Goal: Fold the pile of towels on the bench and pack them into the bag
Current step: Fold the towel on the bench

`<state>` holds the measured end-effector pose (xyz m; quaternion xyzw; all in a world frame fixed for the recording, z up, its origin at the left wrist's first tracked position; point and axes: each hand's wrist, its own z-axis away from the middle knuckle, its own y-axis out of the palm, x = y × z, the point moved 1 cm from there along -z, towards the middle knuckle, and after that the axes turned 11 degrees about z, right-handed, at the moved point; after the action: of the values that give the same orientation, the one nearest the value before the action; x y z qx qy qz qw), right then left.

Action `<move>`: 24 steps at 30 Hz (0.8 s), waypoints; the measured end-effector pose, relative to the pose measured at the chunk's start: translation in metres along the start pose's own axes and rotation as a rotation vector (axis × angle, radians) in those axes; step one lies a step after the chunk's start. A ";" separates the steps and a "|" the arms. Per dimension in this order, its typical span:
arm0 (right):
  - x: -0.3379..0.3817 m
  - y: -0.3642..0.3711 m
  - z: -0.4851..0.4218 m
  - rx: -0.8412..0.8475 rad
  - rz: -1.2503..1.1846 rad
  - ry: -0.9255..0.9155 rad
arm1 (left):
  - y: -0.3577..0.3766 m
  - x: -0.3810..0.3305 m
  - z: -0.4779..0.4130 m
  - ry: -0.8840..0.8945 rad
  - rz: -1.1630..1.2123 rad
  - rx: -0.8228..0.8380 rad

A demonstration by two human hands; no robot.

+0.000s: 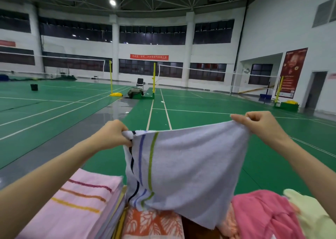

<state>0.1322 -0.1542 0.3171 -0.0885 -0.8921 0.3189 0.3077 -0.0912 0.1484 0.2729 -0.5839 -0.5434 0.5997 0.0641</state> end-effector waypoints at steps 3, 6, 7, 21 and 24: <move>-0.004 0.000 0.005 0.021 0.188 -0.053 | -0.009 0.007 -0.006 -0.016 0.181 -0.069; -0.004 -0.001 0.006 0.017 0.250 -0.064 | -0.015 0.008 -0.009 0.020 0.361 -0.086; -0.004 -0.004 0.003 -0.012 0.225 -0.042 | -0.016 0.005 -0.009 0.038 0.426 -0.082; 0.001 -0.037 -0.006 0.047 -0.080 0.118 | -0.049 -0.011 -0.011 0.399 0.064 0.225; -0.011 -0.026 0.003 0.133 0.019 0.151 | -0.036 -0.006 -0.009 0.351 0.168 0.269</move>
<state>0.1407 -0.1803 0.3263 -0.0999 -0.8424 0.3727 0.3762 -0.1027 0.1642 0.3051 -0.7086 -0.3886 0.5593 0.1846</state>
